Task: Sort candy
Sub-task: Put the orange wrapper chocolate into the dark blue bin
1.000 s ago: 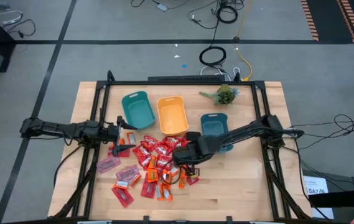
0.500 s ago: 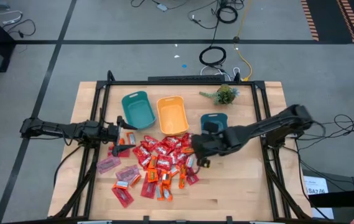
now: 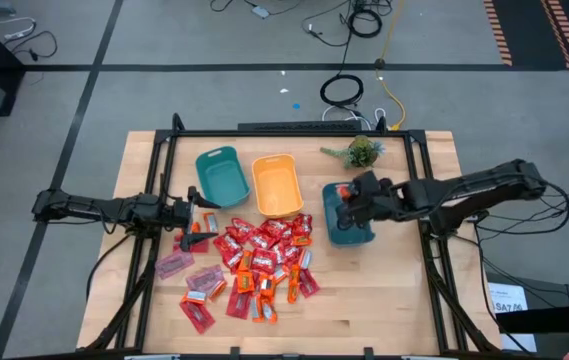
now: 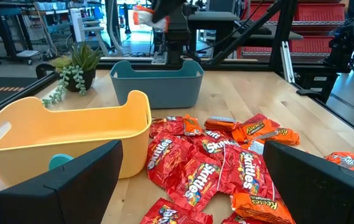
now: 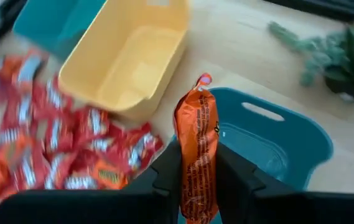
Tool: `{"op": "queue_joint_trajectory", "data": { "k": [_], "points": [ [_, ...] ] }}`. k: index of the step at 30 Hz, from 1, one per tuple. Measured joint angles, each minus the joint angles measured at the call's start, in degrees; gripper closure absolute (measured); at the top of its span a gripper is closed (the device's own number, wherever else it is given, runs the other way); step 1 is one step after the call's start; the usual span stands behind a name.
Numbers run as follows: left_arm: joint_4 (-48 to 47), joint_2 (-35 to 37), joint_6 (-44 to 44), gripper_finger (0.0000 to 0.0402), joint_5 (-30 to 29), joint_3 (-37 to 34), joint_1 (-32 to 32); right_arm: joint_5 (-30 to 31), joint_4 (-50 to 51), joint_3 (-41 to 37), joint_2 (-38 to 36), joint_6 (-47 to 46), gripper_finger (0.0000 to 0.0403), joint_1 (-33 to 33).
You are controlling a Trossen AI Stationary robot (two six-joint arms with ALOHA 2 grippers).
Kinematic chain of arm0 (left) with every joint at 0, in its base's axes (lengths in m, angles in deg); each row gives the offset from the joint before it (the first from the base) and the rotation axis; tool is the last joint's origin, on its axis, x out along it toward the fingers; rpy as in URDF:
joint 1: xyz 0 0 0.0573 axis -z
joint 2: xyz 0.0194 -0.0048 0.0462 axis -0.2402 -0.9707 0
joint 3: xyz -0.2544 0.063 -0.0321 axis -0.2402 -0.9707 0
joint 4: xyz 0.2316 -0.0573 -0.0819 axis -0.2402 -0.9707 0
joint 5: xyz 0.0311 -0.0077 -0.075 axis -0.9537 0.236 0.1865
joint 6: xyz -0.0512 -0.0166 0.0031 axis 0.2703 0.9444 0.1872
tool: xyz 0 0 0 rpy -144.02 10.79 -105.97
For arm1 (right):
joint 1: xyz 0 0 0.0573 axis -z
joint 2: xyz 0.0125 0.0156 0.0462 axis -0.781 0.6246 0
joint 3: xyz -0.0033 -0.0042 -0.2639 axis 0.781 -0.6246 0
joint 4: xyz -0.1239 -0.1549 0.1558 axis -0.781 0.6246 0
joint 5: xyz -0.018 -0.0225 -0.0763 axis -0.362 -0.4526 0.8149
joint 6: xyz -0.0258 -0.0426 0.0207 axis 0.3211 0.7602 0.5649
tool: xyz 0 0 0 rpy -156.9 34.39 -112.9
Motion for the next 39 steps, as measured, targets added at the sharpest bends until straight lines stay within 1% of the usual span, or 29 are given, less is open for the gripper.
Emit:
{"op": "queue_joint_trajectory", "data": {
  "k": [2, 4, 6, 8, 14, 17, 22, 39],
  "points": [
    [0.0, 0.0, 0.0, 0.0006, 0.0, 0.0, 0.0, -0.7, 2.0, 0.0, 0.0, -4.0, 0.0339, 1.3],
    [0.0, 0.0, 0.0, 0.0006, 0.0, 0.0, 0.0, -3.6, 5.0, 0.0, 0.6, -6.8, 0.0339, 3.0],
    [0.0, 0.0, 0.0, 0.0006, 0.0, 0.0, 0.0, -7.1, 8.3, 0.0, 1.7, -8.7, 0.0339, 4.4],
    [0.0, 0.0, 0.0, 0.0006, 0.0, 0.0, 0.0, -8.9, 9.9, 0.0, 2.9, -9.1, 0.0337, 5.1],
    [0.0, 0.0, 0.0, 0.0006, 0.0, 0.0, 0.0, -9.5, 9.0, 0.0, 6.7, -7.6, 0.0330, 5.2],
    [0.0, 0.0, 0.0, 0.0006, 0.0, 0.0, 0.0, -11.0, 9.2, 0.0, 9.0, -7.3, 0.0329, 5.4],
    [0.0, 0.0, 0.0, 0.0006, 0.0, 0.0, 0.0, -11.0, 9.1, 0.0, 12.0, -6.5, 0.0328, 5.4],
    [0.0, 0.0, 0.0, 0.0006, 0.0, 0.0, 0.0, -12.3, 9.1, 0.0, 12.9, -5.5, 0.0328, 5.3]
  ]
}}
